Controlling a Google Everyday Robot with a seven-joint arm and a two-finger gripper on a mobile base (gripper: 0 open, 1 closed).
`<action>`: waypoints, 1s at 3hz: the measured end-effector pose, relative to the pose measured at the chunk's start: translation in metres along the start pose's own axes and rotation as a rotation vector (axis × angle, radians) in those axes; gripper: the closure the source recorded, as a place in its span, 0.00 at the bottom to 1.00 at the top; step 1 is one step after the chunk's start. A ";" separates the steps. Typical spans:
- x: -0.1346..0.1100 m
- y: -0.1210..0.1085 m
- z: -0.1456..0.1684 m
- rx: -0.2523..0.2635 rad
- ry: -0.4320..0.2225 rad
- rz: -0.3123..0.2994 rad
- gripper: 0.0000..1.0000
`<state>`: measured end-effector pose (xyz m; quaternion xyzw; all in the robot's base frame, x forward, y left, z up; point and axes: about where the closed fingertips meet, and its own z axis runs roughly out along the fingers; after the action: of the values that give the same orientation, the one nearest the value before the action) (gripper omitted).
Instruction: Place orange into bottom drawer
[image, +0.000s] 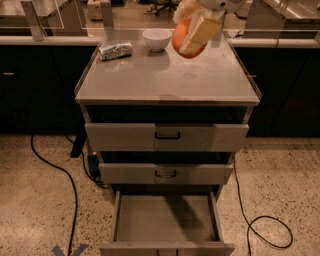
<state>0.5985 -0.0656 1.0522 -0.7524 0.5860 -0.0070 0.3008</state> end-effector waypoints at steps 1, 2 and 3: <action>0.002 0.021 0.019 -0.059 0.015 0.002 1.00; -0.005 0.026 0.025 -0.061 0.019 -0.009 1.00; -0.019 0.046 0.027 -0.058 0.041 0.005 1.00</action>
Offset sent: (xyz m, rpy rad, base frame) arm -0.0118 0.0034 -0.0241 -0.0292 0.0483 0.0116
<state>0.5616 -0.0426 1.0159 -0.7589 0.5940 -0.0044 0.2670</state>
